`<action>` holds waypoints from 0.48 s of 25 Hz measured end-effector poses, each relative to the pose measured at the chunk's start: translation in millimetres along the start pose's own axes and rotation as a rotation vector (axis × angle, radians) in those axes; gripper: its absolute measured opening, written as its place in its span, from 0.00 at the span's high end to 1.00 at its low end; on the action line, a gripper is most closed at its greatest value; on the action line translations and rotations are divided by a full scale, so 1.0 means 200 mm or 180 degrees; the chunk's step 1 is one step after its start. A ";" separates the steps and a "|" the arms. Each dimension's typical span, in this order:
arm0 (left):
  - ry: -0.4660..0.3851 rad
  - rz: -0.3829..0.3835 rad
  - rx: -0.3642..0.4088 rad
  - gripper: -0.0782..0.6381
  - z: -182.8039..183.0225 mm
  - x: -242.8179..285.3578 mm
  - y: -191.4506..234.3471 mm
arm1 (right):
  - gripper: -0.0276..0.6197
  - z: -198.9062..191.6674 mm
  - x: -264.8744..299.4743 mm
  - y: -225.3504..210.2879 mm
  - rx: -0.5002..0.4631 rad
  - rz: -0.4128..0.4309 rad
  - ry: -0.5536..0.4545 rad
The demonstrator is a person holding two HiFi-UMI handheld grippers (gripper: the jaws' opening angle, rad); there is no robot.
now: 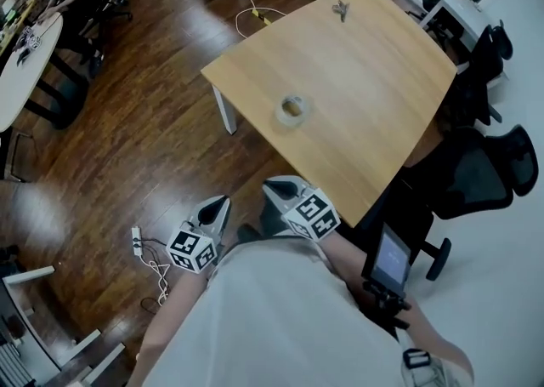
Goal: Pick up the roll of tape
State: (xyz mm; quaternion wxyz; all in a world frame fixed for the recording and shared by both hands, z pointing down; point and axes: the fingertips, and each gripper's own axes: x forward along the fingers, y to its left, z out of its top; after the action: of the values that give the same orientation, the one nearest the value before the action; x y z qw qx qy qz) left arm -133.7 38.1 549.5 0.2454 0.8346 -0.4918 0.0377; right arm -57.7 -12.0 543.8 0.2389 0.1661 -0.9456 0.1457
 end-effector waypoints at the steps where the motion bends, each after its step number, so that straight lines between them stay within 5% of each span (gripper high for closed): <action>1: 0.0017 0.0013 0.0000 0.88 0.01 0.01 0.02 | 0.95 0.01 0.02 -0.03 -0.0013 0.0014 0.0008; 12: 0.0285 -0.0168 0.0042 0.88 0.21 0.43 0.11 | 0.95 0.00 0.08 -0.44 0.0265 -0.0107 0.0093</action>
State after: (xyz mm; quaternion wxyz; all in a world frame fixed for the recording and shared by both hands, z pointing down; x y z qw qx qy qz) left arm -114.5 -58.9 547.0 0.2625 0.8464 -0.4579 0.0718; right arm -36.4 -95.7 569.2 0.2480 0.1896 -0.9322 0.1834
